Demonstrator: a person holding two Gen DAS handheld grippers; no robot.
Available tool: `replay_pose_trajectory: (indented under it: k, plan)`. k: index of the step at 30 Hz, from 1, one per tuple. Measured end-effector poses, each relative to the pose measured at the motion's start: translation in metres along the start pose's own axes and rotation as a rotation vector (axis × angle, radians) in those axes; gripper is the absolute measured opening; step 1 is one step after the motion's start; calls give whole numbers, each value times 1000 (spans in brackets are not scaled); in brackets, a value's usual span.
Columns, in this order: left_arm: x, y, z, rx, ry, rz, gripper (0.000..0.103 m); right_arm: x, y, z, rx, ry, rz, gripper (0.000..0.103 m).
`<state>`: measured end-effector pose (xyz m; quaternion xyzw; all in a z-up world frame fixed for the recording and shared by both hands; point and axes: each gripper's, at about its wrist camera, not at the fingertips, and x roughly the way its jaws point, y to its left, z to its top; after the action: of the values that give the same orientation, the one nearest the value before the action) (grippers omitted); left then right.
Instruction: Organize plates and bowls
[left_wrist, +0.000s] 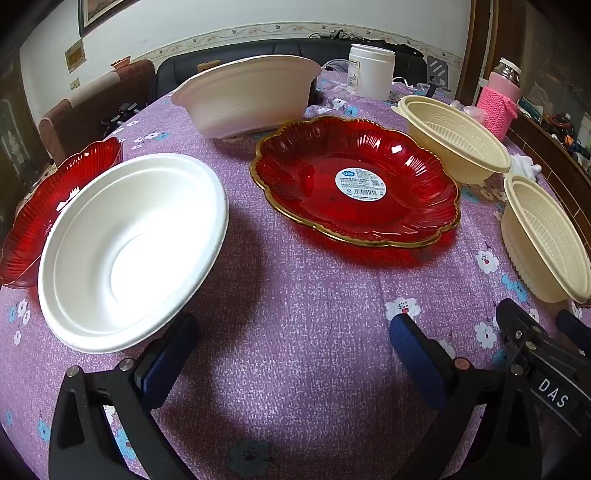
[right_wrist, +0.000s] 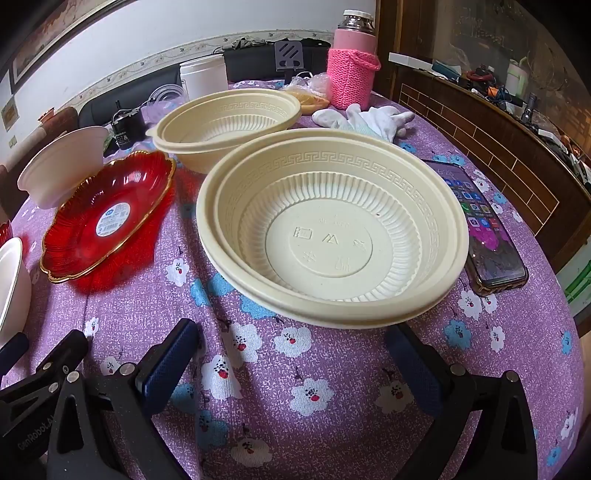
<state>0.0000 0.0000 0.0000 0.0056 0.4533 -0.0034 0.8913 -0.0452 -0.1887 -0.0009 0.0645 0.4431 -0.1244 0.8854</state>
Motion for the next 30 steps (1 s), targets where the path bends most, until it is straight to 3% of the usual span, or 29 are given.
replay_pose_trajectory:
  k: [8, 13, 19, 25, 30]
  plan:
    - [0, 0, 0, -2, 3, 1, 103, 1, 1, 1, 0, 0, 0, 102]
    - [-6, 0, -3, 33, 44, -20, 103, 1, 1, 1, 0, 0, 0, 102]
    - [-17, -1, -21, 46, 40, -8, 103, -5, -3, -5, -59, 35, 60, 102]
    - [-28, -3, -34, 76, 91, -44, 103, -12, -5, -14, -81, 77, 60, 102]
    - [-35, -4, -45, 98, 90, -56, 103, -19, -4, -23, -86, 85, 62, 102]
